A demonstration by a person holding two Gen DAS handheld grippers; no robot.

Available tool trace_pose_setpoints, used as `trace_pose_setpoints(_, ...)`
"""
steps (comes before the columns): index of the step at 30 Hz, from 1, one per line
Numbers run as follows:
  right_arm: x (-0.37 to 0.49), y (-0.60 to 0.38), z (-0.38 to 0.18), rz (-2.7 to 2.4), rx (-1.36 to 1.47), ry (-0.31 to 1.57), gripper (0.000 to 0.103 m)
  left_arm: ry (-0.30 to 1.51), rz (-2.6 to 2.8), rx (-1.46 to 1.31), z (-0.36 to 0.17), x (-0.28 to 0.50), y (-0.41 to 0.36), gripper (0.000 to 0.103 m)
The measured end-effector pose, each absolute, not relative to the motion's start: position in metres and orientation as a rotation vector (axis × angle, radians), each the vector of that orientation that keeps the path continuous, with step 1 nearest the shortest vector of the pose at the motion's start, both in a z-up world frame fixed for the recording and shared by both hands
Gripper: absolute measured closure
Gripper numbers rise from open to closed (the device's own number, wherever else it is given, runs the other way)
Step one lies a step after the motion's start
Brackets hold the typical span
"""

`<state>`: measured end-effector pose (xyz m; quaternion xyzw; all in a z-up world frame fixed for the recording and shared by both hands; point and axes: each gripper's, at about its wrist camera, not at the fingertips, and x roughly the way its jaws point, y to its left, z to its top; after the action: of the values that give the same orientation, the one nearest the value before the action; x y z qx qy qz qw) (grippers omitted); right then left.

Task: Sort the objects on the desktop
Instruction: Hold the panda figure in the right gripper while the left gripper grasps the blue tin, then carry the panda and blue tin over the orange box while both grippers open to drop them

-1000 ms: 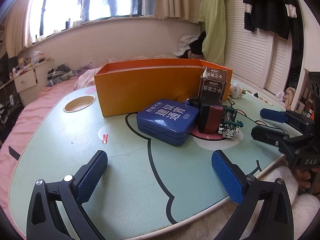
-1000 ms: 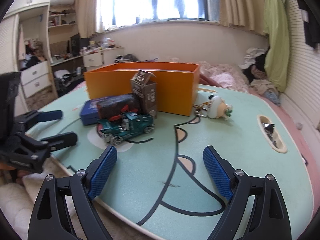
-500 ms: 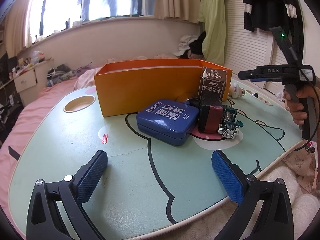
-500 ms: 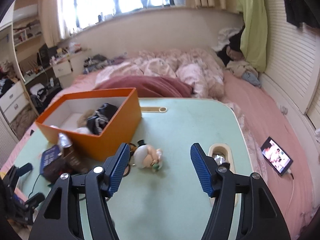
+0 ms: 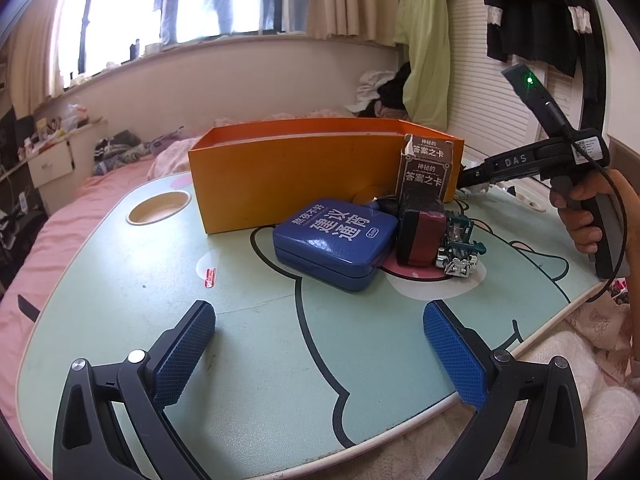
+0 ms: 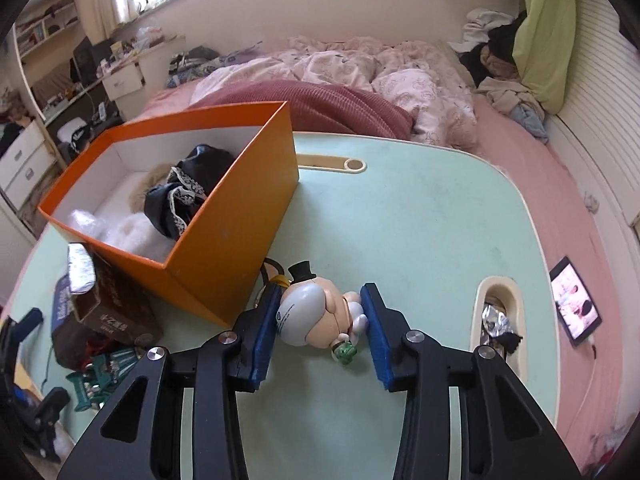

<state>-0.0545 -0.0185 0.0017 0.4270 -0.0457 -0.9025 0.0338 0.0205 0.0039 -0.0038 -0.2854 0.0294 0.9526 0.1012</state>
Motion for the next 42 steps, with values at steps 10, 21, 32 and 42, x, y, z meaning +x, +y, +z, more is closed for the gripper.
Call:
trace_pose_setpoints(10,0.034,0.006,0.054,-2.838,0.725,-0.422,0.061,0.017,2.778,-0.836,0.003,0.019,0.001,0.0)
trace_pose_setpoints(21,0.031,-0.017,0.054,-2.767,0.714,-0.377,0.061,0.158,2.595,-0.941,0.043,-0.043,0.013,0.001)
trace_pose_setpoints(32,0.037,-0.036,0.051,-2.72,0.718,-0.319,0.061,0.356,2.288,-1.185,0.013,-0.099,0.031,0.003)
trace_pose_setpoints(42,0.036,-0.042,0.046,-2.714,0.747,-0.326,0.061,0.291,2.379,-1.083,0.017,-0.071,0.013,0.037)
